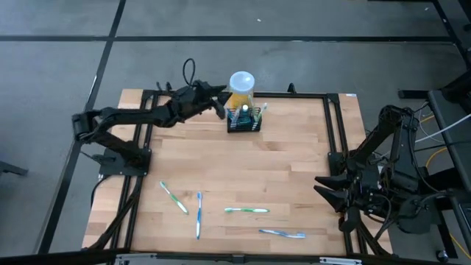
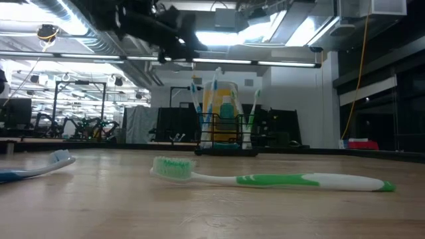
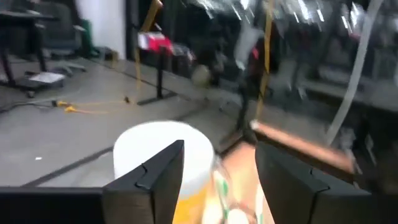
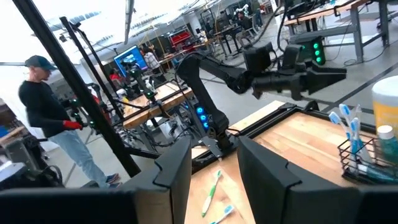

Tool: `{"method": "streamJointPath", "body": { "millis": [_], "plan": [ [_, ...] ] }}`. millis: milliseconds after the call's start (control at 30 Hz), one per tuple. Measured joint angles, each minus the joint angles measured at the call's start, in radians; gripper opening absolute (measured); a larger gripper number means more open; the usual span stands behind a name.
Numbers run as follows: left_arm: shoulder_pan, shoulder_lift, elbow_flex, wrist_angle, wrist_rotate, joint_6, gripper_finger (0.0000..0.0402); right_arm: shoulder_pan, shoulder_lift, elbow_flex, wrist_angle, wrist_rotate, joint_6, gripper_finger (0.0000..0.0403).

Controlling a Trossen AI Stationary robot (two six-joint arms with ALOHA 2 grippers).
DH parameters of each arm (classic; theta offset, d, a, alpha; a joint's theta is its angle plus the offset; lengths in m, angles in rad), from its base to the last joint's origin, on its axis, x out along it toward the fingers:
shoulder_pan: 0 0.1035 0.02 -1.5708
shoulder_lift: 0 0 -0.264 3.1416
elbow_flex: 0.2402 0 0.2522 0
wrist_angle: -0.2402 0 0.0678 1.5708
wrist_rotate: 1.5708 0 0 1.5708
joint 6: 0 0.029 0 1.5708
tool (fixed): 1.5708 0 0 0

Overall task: Pick & Place toothbrushing station
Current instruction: Put the blue toothbrush in the wire organizer

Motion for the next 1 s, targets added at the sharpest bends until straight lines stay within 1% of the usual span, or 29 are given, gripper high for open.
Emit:
{"method": "streamJointPath", "body": {
  "millis": [67,133,200,267,333,367,433,500,567,633,700,800,867,1000],
  "plan": [
    [0.000,-0.077,0.016,-0.196,0.044,0.017,0.0186,0.008,0.000,0.000,0.011,0.000,-0.003,0.0132],
    [-0.019,-0.152,0.019,-0.399,0.082,-0.002,0.0177,0.012,0.005,0.000,0.012,0.004,-0.003,0.0132],
    [-0.068,-0.221,0.019,-0.583,0.085,-0.057,0.0169,0.012,0.014,0.000,0.011,0.008,-0.017,0.0132],
    [-0.153,-0.282,0.019,-0.775,0.042,-0.133,0.0161,0.011,0.018,0.000,0.010,0.008,-0.022,0.0132],
    [-0.257,-0.319,0.019,-0.979,-0.045,-0.301,0.0154,0.008,0.019,0.000,0.011,0.011,-0.022,0.0132],
    [-0.313,-0.331,0.019,-1.068,-0.079,-0.418,0.0151,0.008,0.019,0.000,0.010,0.012,-0.022,0.0132],
    [-0.429,-0.346,0.019,-1.174,-0.107,-0.682,0.0146,0.008,0.019,0.000,0.011,0.016,-0.022,0.0132],
    [-0.553,-0.346,0.019,-1.226,-0.114,-0.907,0.0143,0.008,0.019,0.000,0.016,0.030,-0.021,0.0132],
    [-0.669,-0.325,0.019,-1.247,-0.145,-1.109,0.0141,0.008,0.019,0.000,0.018,0.034,-0.021,0.0132],
    [-0.764,-0.289,0.019,-1.283,-0.155,-1.284,0.0141,0.008,0.020,0.000,0.022,0.034,-0.021,0.0132],
    [-0.842,-0.240,0.019,-1.294,-0.147,-1.422,0.0141,0.008,0.020,0.000,0.025,0.034,-0.021,0.0132],
    [-0.935,-0.158,0.019,-1.261,-0.111,-1.574,0.0141,0.007,0.020,0.000,0.025,0.033,-0.021,0.0132],
    [-0.975,-0.100,0.019,-1.198,-0.098,-1.643,0.0144,0.008,0.020,0.000,0.025,0.028,-0.022,0.0132],
    [-1.009,-0.003,0.019,-1.072,-0.075,-1.726,0.0159,0.008,0.020,0.000,0.029,0.016,-0.021,0.0132]
  ]
}}
